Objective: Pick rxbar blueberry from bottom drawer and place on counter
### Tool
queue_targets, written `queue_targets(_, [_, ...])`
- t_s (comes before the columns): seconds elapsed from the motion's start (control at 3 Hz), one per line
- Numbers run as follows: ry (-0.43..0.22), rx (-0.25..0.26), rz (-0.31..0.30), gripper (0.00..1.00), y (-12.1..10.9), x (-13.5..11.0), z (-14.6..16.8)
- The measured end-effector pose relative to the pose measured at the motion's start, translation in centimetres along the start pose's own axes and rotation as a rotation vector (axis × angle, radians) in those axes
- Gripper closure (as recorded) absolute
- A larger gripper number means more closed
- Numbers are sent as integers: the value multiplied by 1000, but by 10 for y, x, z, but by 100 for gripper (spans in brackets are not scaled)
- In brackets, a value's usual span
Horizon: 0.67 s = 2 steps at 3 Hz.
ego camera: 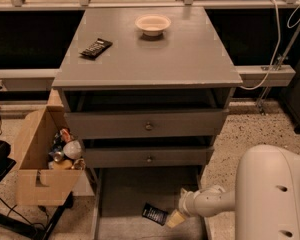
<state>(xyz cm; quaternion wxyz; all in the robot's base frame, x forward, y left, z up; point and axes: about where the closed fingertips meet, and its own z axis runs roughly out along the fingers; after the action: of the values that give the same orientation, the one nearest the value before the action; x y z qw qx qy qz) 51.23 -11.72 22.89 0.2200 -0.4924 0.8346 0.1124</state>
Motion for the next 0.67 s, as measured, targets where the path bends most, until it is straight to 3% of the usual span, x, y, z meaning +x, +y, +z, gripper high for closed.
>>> queue_targets(0.33, [27, -1, -29, 0, -3, -2, 8])
queue_targets(0.67, [29, -22, -82, 0, 4, -10, 36])
